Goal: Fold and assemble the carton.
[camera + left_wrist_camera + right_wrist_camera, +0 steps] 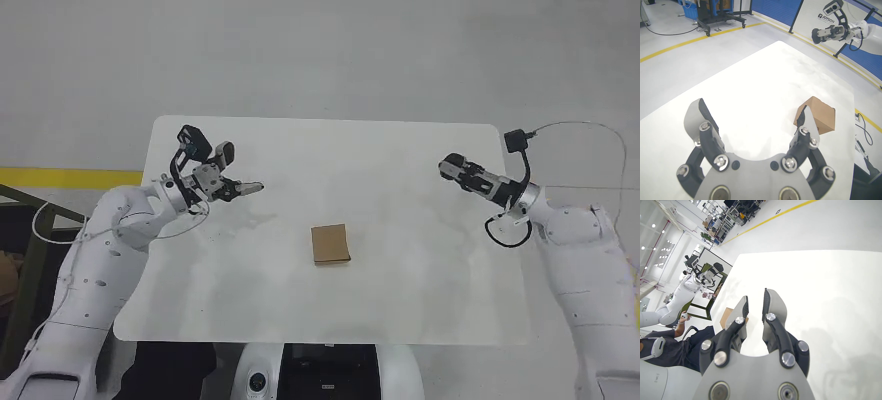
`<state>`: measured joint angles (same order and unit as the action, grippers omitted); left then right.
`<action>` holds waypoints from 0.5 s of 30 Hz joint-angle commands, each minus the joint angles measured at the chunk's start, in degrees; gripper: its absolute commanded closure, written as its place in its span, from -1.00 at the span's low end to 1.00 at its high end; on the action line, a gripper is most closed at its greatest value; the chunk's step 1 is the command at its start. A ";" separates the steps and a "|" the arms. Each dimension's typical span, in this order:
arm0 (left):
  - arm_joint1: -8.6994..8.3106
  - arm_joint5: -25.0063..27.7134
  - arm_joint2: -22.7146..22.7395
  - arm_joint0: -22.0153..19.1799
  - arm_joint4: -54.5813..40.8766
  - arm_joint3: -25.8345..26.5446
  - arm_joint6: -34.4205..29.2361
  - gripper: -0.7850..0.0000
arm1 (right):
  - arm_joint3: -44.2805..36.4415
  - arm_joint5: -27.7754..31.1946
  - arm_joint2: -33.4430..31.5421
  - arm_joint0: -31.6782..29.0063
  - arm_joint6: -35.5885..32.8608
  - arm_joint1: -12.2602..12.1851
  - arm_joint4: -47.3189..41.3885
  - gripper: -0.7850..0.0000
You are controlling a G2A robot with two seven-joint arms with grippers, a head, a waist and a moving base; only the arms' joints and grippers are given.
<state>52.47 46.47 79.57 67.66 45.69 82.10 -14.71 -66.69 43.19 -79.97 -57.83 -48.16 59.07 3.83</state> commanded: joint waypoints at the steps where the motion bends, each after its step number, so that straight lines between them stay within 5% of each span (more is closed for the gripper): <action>1: -0.23 -0.12 1.28 -0.83 -1.70 0.07 -1.67 -1.00 | -0.92 0.29 -1.67 -0.29 0.43 -0.45 0.05 -1.00; 15: -1.45 0.40 6.28 -2.88 -8.19 0.49 -8.58 -1.00 | -7.63 -2.44 -6.29 -0.22 2.66 -2.26 6.10 -1.00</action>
<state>51.09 46.79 85.66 64.77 37.56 82.40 -22.96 -74.04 41.12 -86.18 -58.09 -45.85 56.86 9.71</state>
